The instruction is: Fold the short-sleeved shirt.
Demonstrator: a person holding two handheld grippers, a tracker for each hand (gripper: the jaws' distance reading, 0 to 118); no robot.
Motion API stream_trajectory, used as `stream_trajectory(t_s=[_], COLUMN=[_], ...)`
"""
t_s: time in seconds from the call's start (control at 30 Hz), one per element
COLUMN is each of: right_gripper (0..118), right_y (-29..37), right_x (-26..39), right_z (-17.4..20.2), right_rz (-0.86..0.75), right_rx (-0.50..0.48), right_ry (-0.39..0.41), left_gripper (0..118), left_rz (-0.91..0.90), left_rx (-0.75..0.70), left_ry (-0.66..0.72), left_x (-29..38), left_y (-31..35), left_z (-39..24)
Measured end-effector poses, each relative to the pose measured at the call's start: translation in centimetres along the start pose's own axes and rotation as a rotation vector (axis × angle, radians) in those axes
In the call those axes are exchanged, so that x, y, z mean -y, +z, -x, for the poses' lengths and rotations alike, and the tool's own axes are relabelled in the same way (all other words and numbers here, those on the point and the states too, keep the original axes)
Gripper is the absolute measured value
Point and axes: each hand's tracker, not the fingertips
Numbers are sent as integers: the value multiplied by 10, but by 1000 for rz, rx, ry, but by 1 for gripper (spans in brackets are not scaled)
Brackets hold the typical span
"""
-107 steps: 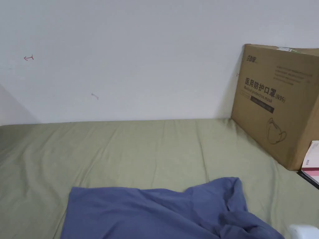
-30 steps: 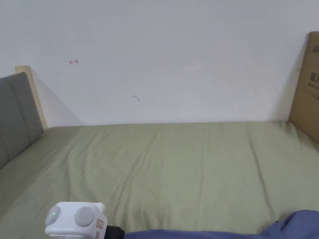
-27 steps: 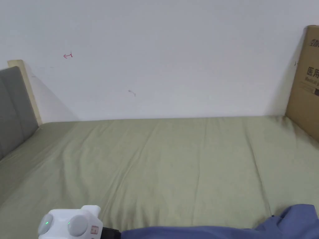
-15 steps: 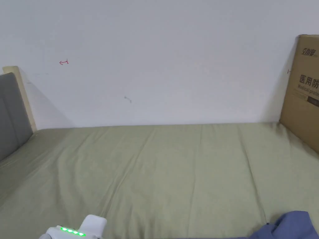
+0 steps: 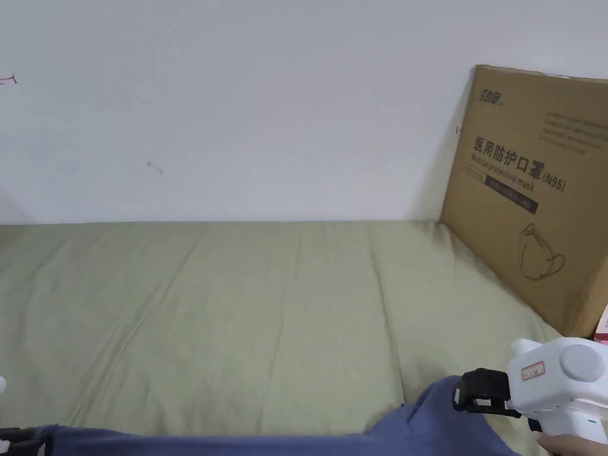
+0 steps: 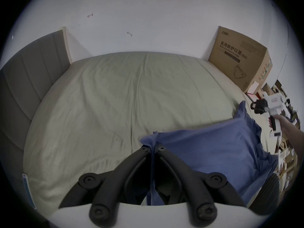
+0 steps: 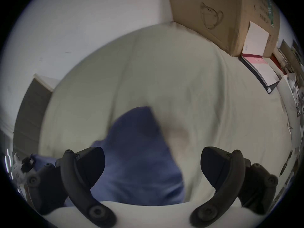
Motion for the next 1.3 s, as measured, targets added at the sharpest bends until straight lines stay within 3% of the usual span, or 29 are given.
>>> stream_trajectory(t_s=[0.1, 0.13, 0.17, 0.2, 0.23, 0.27, 0.33, 0.43, 0.5, 0.63, 0.93, 1.03, 1.3], right_gripper=[89, 84, 76, 63, 56, 56, 0, 0, 0, 0, 0, 0, 0], right_y=[-19, -24, -22, -11, -6, -1, 10, 45, 85, 172, 352, 384, 425], right_x=[0, 4, 9, 12, 12, 14, 22, 29, 35, 34, 16, -4, -86], right_z=[3, 8, 17, 32, 39, 44, 49, 41, 42, 36, 60, 66, 110], right_rz=[158, 198, 181, 125, 128, 131, 127, 38, -108, -271, -530, -567, -659], right_rx=[7, 27, 131, 140, 109, 66, -12, -124, -78, -163, -212, -252, -222], right_ry=[69, 117, 213, 279, 282, 290, 288, 225, 218, 177, 224, 206, 243], left_gripper=[2, 2, 2, 2, 2, 2, 2, 2, 2, 2, 2, 2, 2], left_rz=[39, 49, 61, 75, 85, 104, 128, 103, 72, -65, -326, -360, -436], left_rx=[-2, -4, -7, -9, -9, -10, -6, 5, 3, 2, 32, 21, 7], left_ry=[-7, -7, -4, 2, 13, 31, 94, 148, 150, 126, 26, 40, 118], left_x=[2, 4, 4, 5, 7, 10, 18, 26, 22, -4, -97, -120, -206], left_y=[-5, -7, -10, -11, -12, -12, -10, 6, 24, 77, 203, 223, 236], left_z=[0, 1, 3, 4, 5, 5, 6, 5, 5, 0, -22, -24, -13])
